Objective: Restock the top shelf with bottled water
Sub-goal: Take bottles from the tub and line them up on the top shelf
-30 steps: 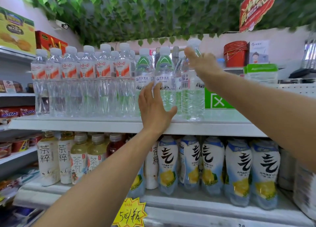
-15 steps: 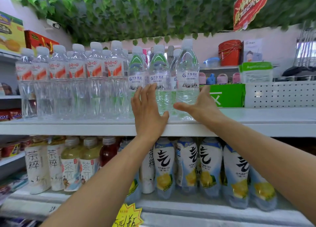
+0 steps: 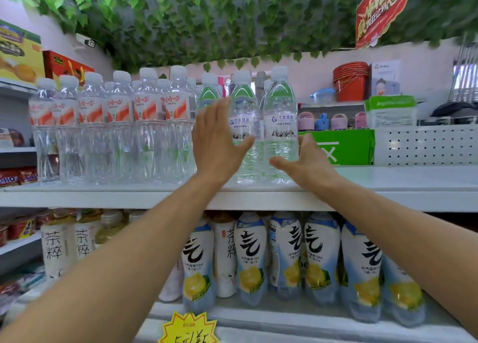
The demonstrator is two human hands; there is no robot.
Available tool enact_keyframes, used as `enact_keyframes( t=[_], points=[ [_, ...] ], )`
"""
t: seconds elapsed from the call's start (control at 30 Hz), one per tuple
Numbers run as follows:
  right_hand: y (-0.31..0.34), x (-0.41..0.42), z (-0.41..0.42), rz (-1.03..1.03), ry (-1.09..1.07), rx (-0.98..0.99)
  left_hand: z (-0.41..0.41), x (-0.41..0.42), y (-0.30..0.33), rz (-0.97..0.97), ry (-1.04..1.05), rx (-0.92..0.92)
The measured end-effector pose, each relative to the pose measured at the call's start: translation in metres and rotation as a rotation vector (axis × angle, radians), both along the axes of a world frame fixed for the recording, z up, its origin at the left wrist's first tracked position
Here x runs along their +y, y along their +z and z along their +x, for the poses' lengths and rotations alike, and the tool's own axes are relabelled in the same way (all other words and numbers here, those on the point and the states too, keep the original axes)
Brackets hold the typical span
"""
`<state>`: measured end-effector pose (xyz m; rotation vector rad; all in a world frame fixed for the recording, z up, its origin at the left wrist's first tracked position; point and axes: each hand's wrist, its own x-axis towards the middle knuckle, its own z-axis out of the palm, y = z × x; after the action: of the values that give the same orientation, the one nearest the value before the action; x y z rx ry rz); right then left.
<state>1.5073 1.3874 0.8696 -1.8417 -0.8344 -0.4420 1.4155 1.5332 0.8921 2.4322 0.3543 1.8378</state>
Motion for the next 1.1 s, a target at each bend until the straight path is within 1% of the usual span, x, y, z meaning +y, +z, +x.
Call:
enact_keyframes(
  t=[0.03, 0.1, 0.17, 0.2, 0.33, 0.47, 0.57, 0.67, 0.7, 0.77, 0.83, 0.97, 1.03, 1.1],
  points=[
    [0.0, 0.001, 0.0, -0.003, -0.003, -0.005, 0.0, 0.001, 0.015, 0.057, 0.012, 0.047],
    [0.0, 0.003, 0.0, -0.019, -0.015, -0.016, 0.002, 0.002, 0.039, 0.147, 0.096, 0.205],
    [0.001, 0.006, 0.0, -0.04, -0.026, -0.022, 0.004, 0.003, 0.049, 0.154, 0.157, 0.33],
    [0.001, 0.007, -0.001, -0.045, -0.026, -0.023, 0.004, 0.004, 0.05, 0.142, 0.155, 0.348],
    [0.002, 0.009, -0.001, -0.065, -0.026, -0.027, 0.006, 0.007, 0.046, 0.112, 0.092, 0.31],
    [0.003, 0.008, -0.003, -0.08, -0.023, -0.022, 0.005, 0.005, 0.046, 0.095, 0.088, 0.319],
    [0.004, 0.004, -0.002, -0.137, -0.007, 0.012, 0.0, -0.002, 0.041, 0.091, 0.076, 0.315],
    [-0.003, -0.011, -0.006, -0.193, 0.003, 0.037, -0.014, -0.012, 0.018, 0.072, -0.031, 0.249],
    [-0.007, -0.018, -0.01, -0.196, -0.022, 0.011, -0.021, -0.016, 0.005, 0.059, -0.069, 0.221],
    [-0.019, -0.032, -0.022, -0.177, -0.095, -0.113, -0.037, -0.025, -0.021, 0.033, -0.137, 0.195],
    [-0.032, -0.046, -0.038, -0.148, -0.135, -0.234, -0.056, -0.033, -0.048, -0.006, -0.219, 0.208],
    [-0.064, -0.068, -0.074, -0.11, -0.192, -0.411, -0.101, -0.053, -0.1, -0.168, -0.411, 0.234],
    [-0.086, -0.076, -0.095, -0.099, -0.197, -0.446, -0.114, -0.061, -0.127, -0.214, -0.469, 0.27],
    [-0.113, -0.081, -0.112, -0.13, -0.18, -0.43, -0.12, -0.067, -0.155, -0.234, -0.502, 0.343]
  ],
)
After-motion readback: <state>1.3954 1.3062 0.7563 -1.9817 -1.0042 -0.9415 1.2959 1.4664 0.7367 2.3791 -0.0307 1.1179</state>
